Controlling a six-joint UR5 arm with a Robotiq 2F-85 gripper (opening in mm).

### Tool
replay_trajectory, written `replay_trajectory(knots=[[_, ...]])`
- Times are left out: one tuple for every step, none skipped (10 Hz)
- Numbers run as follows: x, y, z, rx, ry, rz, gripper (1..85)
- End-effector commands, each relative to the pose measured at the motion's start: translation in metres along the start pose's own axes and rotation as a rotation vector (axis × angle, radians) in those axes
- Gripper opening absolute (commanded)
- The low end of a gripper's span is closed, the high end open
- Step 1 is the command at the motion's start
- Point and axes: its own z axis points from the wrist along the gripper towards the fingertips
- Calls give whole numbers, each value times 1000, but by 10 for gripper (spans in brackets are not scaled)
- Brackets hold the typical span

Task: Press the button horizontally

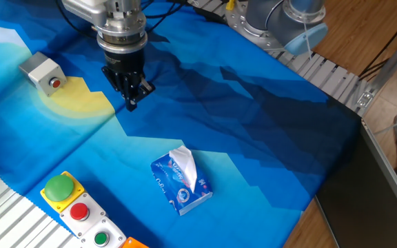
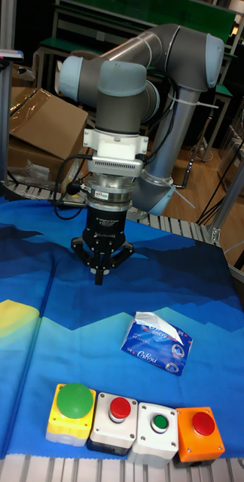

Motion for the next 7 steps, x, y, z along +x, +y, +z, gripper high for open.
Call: replay_trajectory(knots=[[-2,1,-1,-8,-7,5,10],[-2,2,-2,-11,-5,5,10],[-1,3,-3,-16,-4,8,10],[2,7,-3,-29,9,24,10],[10,1,-3,-6,39,52,10],[18,-18,-4,69,67,86,10],[20,-35,-6,137,68,134,10]])
